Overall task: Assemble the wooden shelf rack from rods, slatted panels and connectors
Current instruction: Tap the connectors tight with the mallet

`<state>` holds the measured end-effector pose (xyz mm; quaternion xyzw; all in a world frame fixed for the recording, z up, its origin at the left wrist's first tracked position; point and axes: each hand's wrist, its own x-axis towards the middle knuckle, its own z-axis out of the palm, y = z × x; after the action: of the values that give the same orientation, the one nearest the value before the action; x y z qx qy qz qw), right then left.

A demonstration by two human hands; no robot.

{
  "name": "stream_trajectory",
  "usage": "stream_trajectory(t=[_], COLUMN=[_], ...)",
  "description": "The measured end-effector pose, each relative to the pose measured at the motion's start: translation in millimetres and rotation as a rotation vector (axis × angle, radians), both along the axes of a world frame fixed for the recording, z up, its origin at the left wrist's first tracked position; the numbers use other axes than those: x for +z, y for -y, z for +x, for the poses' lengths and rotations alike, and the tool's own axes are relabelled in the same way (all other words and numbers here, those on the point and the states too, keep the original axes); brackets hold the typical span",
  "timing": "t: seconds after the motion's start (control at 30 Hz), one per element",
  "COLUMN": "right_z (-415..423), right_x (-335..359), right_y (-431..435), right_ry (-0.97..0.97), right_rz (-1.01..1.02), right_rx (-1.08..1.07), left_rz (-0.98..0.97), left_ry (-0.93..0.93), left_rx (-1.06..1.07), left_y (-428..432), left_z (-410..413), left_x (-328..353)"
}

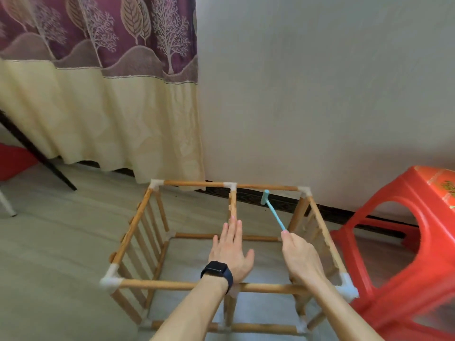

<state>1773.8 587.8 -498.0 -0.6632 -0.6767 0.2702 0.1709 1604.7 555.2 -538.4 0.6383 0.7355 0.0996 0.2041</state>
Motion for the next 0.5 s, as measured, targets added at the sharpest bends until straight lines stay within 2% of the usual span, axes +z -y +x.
stream_trajectory(t=[0.17, 0.27, 0.5], right_z=[-25.6, -39.3, -72.5], right_x=[-3.4, -7.9, 12.2], right_y=[18.7, 17.0, -16.1], right_ry=[0.066, 0.128, 0.197], right_rz=[0.023, 0.026, 0.149], right_rx=[0.081, 0.123, 0.196], left_rz=[0.052, 0.019, 0.001], left_ry=[-0.169, -0.256, -0.250], left_rx=[-0.186, -0.242, -0.228], left_y=[48.2, 67.0, 72.8], left_z=[-35.7, -56.7, -60.9], left_x=[-7.1, -10.3, -8.7])
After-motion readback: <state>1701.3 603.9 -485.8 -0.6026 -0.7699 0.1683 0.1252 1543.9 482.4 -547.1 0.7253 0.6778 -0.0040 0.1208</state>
